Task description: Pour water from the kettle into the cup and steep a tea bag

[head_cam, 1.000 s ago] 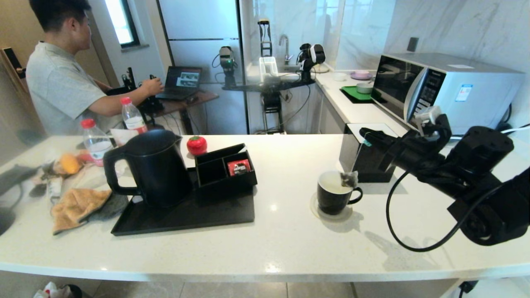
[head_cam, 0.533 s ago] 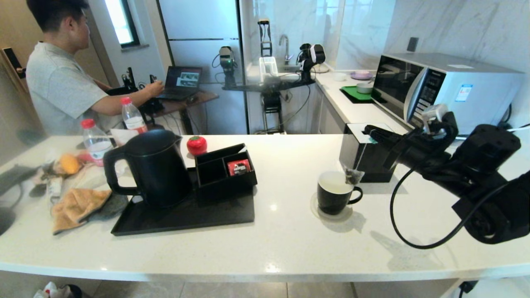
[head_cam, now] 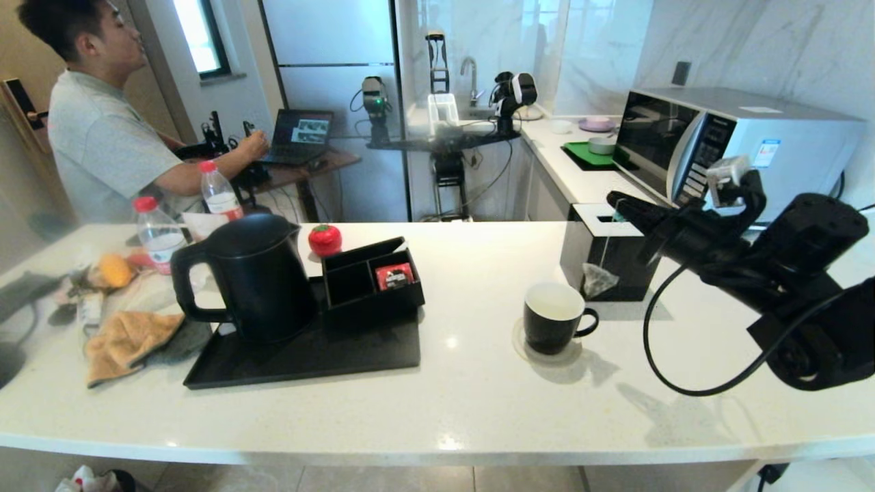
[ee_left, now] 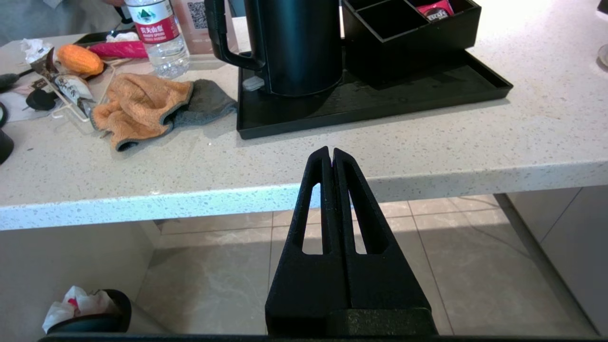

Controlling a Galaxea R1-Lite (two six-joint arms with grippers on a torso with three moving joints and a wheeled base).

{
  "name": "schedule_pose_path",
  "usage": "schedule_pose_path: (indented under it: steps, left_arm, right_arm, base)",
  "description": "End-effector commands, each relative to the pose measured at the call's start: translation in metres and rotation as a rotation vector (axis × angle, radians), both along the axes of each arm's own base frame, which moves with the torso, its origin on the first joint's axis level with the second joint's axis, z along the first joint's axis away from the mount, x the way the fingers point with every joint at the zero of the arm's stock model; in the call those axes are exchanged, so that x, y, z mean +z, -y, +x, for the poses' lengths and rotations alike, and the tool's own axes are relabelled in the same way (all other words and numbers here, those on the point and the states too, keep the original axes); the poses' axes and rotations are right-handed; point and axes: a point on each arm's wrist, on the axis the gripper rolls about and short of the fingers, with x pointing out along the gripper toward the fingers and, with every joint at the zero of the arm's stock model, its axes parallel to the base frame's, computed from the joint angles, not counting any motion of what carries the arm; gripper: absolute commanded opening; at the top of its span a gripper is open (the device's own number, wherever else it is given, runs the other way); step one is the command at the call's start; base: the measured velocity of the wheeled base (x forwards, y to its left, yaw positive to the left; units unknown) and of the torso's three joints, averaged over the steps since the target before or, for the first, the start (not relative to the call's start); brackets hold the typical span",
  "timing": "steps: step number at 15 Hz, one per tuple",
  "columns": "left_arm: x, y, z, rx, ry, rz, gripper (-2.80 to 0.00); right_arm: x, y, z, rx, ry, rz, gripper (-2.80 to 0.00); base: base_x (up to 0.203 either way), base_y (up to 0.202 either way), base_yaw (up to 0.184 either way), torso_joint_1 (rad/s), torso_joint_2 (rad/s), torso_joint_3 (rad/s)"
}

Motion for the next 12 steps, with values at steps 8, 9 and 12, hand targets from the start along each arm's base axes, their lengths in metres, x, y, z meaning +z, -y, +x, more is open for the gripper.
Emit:
schedule_pose_path:
  steps: [8,9,12]
  left_arm:
    - [0.000,0.000,0.000,0.000,0.000,0.001,-2.80]
    - [0.000,0.000,0.000,0.000,0.000,0.001,-2.80]
    - [0.000,0.000,0.000,0.000,0.000,0.001,-2.80]
  right_arm:
    - [0.038,0.016,0.040,-0.041,0.143,0.030,-2.80]
    - [0.042,0.021,0.048,-0.055,0.154,0.030,-2.80]
    - [0.050,0.036,0.075,-0.095,0.176,0.028,-2.80]
  base:
    - [0.000,0.000,0.000,0.000,0.00,0.000]
    - [0.000,0.000,0.000,0.000,0.00,0.000]
    - [0.000,0.000,0.000,0.000,0.00,0.000]
